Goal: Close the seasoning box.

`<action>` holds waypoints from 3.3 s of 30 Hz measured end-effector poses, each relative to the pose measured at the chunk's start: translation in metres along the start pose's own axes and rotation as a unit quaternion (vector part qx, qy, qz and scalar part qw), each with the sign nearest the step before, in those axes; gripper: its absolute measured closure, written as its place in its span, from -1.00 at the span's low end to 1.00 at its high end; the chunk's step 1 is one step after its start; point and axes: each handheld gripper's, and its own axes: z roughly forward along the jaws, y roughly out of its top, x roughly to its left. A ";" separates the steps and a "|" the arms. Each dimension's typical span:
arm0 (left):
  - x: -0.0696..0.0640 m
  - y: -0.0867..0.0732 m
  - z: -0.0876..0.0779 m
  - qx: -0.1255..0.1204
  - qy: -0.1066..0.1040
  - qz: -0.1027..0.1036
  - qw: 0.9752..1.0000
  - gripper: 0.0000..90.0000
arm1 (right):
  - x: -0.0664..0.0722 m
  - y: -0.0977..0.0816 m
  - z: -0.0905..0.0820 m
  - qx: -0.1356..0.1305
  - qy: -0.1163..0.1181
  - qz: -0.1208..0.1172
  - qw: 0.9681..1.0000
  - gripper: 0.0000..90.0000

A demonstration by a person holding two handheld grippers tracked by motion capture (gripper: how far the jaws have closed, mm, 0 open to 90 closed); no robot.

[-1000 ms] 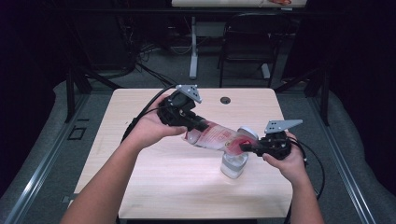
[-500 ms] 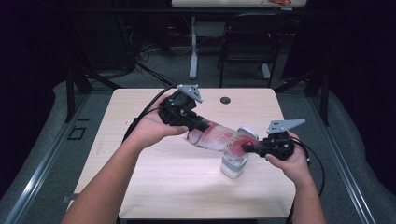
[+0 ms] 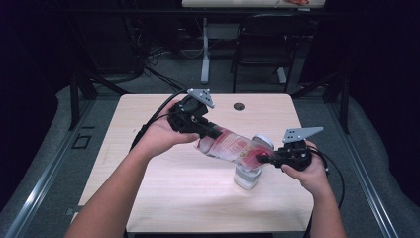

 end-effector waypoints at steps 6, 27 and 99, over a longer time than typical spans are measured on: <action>-0.002 0.000 -0.002 -0.003 0.002 -0.003 1.000 0.78 | 0.001 0.000 0.003 -0.004 0.002 0.003 1.000 0.96; -0.001 -0.001 -0.001 -0.002 0.003 -0.005 1.000 0.78 | 0.001 0.001 0.004 -0.008 -0.016 0.000 1.000 0.94; -0.005 0.009 0.006 -0.003 0.000 0.005 1.000 0.73 | -0.003 -0.003 -0.001 0.011 -0.008 0.005 1.000 0.95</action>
